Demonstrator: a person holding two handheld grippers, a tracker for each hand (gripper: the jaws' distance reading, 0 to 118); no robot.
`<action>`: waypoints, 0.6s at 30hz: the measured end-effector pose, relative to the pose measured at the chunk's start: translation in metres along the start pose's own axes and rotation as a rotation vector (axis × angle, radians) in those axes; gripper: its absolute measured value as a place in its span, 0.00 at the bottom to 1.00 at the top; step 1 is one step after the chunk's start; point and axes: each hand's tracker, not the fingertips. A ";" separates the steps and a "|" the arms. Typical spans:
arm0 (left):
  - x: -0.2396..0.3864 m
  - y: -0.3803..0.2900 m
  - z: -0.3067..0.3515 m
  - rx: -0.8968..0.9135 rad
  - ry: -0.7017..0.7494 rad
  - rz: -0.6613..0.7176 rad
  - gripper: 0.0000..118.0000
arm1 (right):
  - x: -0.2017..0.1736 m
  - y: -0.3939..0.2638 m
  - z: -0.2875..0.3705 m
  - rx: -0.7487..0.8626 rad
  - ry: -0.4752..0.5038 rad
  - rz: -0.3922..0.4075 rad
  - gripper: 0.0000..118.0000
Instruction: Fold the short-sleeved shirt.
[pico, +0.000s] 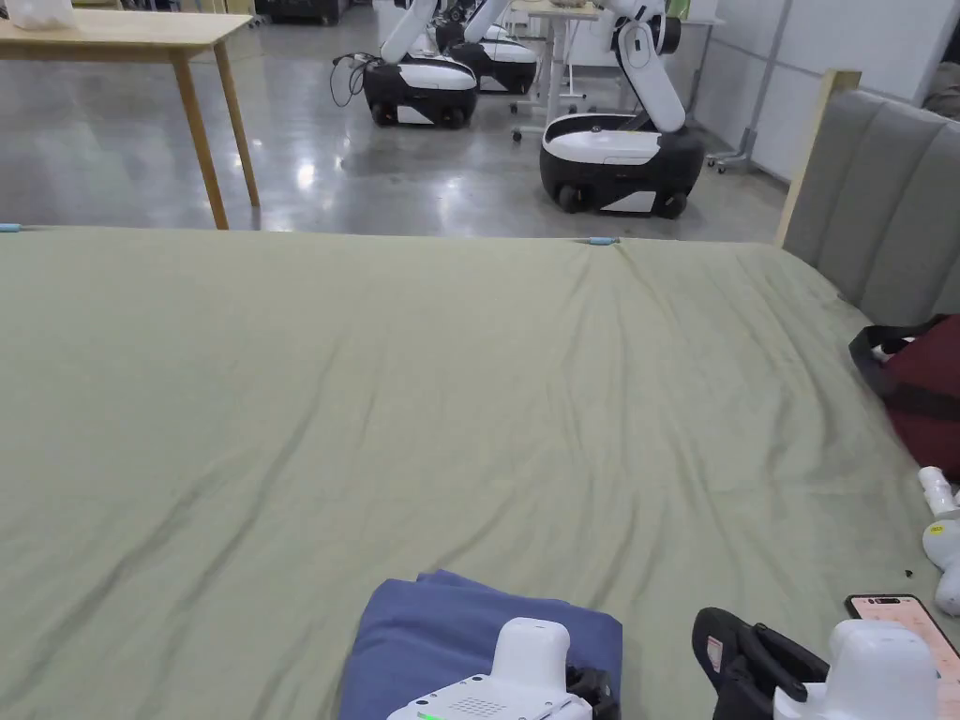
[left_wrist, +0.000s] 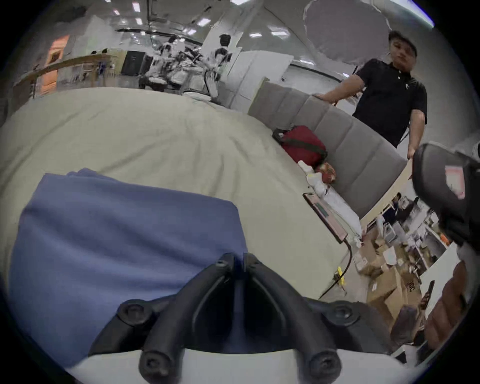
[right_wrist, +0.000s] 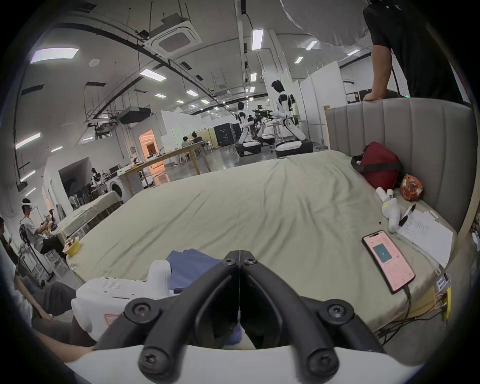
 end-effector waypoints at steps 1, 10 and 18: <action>0.000 0.002 0.007 0.011 0.000 -0.004 0.06 | -0.002 -0.002 -0.005 -0.015 0.018 -0.022 0.01; -0.078 0.011 0.110 0.205 0.103 0.095 1.00 | -0.013 -0.040 -0.090 -0.231 0.108 -0.171 0.01; -0.186 -0.002 0.098 0.093 -0.249 0.621 0.97 | 0.002 -0.058 -0.110 -0.334 0.025 -0.184 0.01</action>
